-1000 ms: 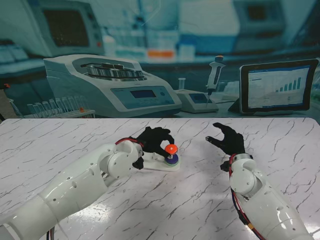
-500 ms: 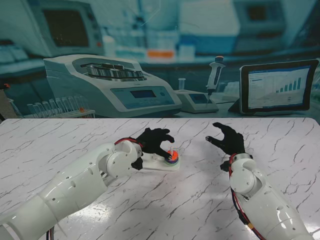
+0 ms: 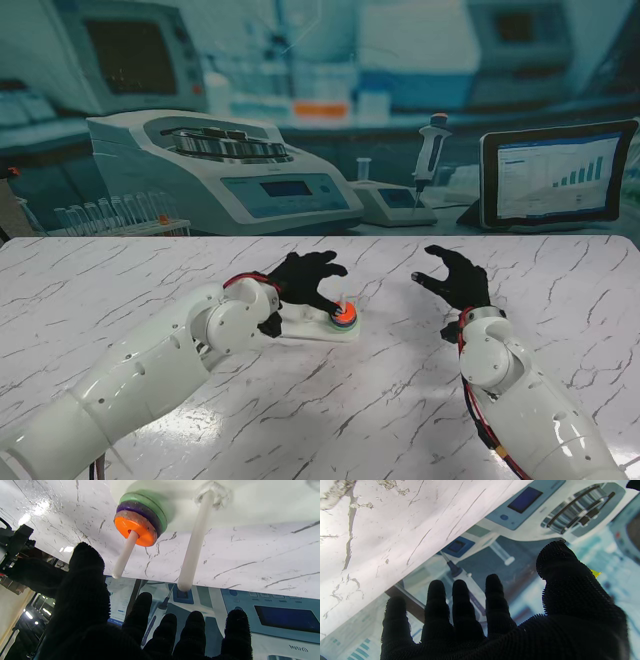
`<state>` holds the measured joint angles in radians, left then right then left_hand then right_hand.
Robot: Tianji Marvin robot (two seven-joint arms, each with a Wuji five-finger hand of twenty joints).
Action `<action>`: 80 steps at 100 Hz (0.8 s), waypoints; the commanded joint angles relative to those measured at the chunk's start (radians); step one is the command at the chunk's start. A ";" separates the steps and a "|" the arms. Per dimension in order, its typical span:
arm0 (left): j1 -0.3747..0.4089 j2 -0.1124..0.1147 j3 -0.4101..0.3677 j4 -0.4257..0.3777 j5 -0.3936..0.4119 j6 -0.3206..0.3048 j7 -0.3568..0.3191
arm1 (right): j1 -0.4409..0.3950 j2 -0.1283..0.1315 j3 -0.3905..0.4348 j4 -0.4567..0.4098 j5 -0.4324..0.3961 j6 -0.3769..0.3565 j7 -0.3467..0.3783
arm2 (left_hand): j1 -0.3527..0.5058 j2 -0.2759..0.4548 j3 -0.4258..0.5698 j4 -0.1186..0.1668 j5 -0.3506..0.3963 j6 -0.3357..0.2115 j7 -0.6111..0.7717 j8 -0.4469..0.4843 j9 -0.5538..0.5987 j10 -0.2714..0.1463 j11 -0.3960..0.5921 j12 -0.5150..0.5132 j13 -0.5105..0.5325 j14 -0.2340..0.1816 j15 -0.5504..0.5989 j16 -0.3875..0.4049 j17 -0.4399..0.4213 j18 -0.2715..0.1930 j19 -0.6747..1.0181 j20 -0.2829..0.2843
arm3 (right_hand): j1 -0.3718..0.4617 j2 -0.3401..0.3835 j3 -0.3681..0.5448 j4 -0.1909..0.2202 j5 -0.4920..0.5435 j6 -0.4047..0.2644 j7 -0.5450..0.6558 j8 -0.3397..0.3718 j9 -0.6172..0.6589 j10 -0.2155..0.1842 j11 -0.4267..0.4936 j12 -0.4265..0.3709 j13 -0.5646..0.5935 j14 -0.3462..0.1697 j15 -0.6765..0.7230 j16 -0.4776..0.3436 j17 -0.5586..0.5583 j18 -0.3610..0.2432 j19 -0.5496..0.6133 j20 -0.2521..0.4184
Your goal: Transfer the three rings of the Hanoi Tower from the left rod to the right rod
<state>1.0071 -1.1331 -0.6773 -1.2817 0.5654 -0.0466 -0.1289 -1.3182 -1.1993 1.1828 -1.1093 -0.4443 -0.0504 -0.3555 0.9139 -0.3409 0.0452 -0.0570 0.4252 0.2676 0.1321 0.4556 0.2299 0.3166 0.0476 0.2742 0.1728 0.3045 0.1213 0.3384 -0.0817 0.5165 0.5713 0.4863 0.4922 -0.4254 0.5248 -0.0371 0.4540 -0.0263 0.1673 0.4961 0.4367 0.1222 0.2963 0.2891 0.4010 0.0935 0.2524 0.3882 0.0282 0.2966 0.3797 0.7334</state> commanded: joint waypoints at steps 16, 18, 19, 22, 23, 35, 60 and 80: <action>0.067 0.014 -0.085 -0.089 0.055 0.006 0.020 | -0.005 -0.009 -0.008 -0.002 0.002 -0.006 -0.003 | 0.006 0.082 -0.058 0.023 0.011 -0.003 0.005 0.002 0.051 0.013 0.012 0.000 0.008 0.023 -0.006 -0.008 -0.001 0.028 -0.011 0.011 | 0.017 0.003 -0.007 0.025 0.025 -0.018 -0.003 -0.009 0.015 0.000 0.008 -0.004 0.019 0.008 0.017 0.013 -0.008 -0.007 0.006 0.011; 0.077 0.015 -0.098 -0.097 0.062 0.010 0.024 | -0.005 -0.009 -0.008 -0.003 0.002 -0.007 -0.003 | 0.004 0.085 -0.059 0.023 0.015 -0.006 0.006 0.002 0.058 0.013 0.012 0.000 0.013 0.023 -0.006 -0.009 0.001 0.029 -0.009 0.011 | 0.017 0.002 -0.007 0.025 0.025 -0.018 -0.003 -0.009 0.015 0.001 0.008 -0.004 0.019 0.008 0.018 0.013 -0.008 -0.006 0.006 0.011; 0.081 0.016 -0.104 -0.102 0.066 0.011 0.025 | -0.005 -0.008 -0.009 -0.003 0.002 -0.007 -0.002 | 0.004 0.086 -0.059 0.023 0.017 -0.007 0.007 0.003 0.062 0.012 0.013 -0.001 0.016 0.024 -0.005 -0.009 0.002 0.030 -0.009 0.011 | 0.017 0.002 -0.007 0.025 0.025 -0.018 -0.003 -0.009 0.015 0.001 0.008 -0.005 0.019 0.008 0.018 0.013 -0.008 -0.005 0.006 0.011; 0.096 0.018 -0.123 -0.115 0.078 0.017 0.031 | -0.006 -0.008 -0.010 -0.004 0.002 -0.008 -0.001 | 0.002 0.092 -0.059 0.023 0.022 -0.010 0.009 0.003 0.071 0.011 0.013 -0.002 0.022 0.024 -0.005 -0.010 0.005 0.031 -0.007 0.012 | 0.016 0.004 -0.007 0.025 0.025 -0.015 -0.002 -0.009 0.014 0.001 0.007 -0.005 0.019 0.010 0.019 0.012 -0.009 -0.005 0.006 0.011; 0.101 0.019 -0.130 -0.120 0.082 0.020 0.033 | -0.006 -0.008 -0.010 -0.004 0.002 -0.009 -0.001 | 0.002 0.094 -0.059 0.022 0.023 -0.011 0.009 0.004 0.075 0.010 0.013 -0.002 0.026 0.024 -0.004 -0.010 0.007 0.031 -0.006 0.012 | 0.016 0.004 -0.007 0.025 0.025 -0.014 -0.002 -0.008 0.014 0.001 0.007 -0.005 0.004 0.005 0.013 0.010 -0.009 -0.005 0.005 0.011; 0.163 0.025 -0.210 -0.164 0.125 0.040 0.067 | -0.007 -0.008 -0.018 -0.009 0.008 -0.013 0.010 | 0.004 0.142 -0.067 0.014 0.063 -0.039 0.026 0.010 0.134 -0.020 0.024 -0.002 0.086 0.013 0.014 -0.006 0.036 0.033 0.029 0.026 | 0.018 0.006 -0.005 0.025 0.020 -0.007 -0.002 -0.008 0.010 0.003 0.003 -0.007 -0.010 -0.001 -0.004 0.002 -0.011 -0.006 0.004 0.010; 0.291 0.027 -0.361 -0.216 0.230 0.109 0.179 | -0.007 -0.007 -0.032 -0.016 0.014 -0.017 0.022 | 0.038 0.186 -0.077 0.001 0.086 -0.069 0.031 0.008 0.168 -0.049 0.030 0.006 0.113 -0.001 0.025 0.007 0.049 0.031 0.061 0.039 | 0.012 0.015 -0.006 0.025 0.010 -0.003 -0.006 -0.008 0.003 0.000 -0.009 -0.010 -0.006 -0.003 -0.022 -0.002 -0.014 -0.014 0.002 0.009; 0.343 0.011 -0.419 -0.186 0.243 0.171 0.298 | -0.007 -0.007 -0.031 -0.020 0.015 -0.021 0.021 | 0.046 0.206 -0.086 -0.006 0.090 -0.070 0.016 -0.020 0.181 -0.064 0.030 0.007 0.106 -0.011 0.025 0.015 0.051 -0.015 0.012 -0.003 | -0.007 0.031 -0.007 0.025 0.006 -0.003 -0.011 -0.010 0.000 -0.006 -0.017 -0.012 -0.009 -0.012 -0.028 -0.002 -0.014 -0.020 0.002 0.009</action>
<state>1.3353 -1.1158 -1.0846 -1.4932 0.8180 0.1378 0.1776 -1.3182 -1.1982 1.1552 -1.1193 -0.4336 -0.0662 -0.3333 0.9282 -0.1801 -0.0249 -0.0569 0.5092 0.2211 0.1600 0.4548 0.3924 0.2714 0.0790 0.2742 0.2764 0.3140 0.1426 0.3410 -0.0288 0.5168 0.6037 0.5069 0.4922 -0.4147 0.5247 -0.0371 0.4528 -0.0263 0.1673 0.4961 0.4367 0.1244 0.2916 0.2851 0.4009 0.0938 0.2524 0.3884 0.0281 0.2966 0.3797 0.7335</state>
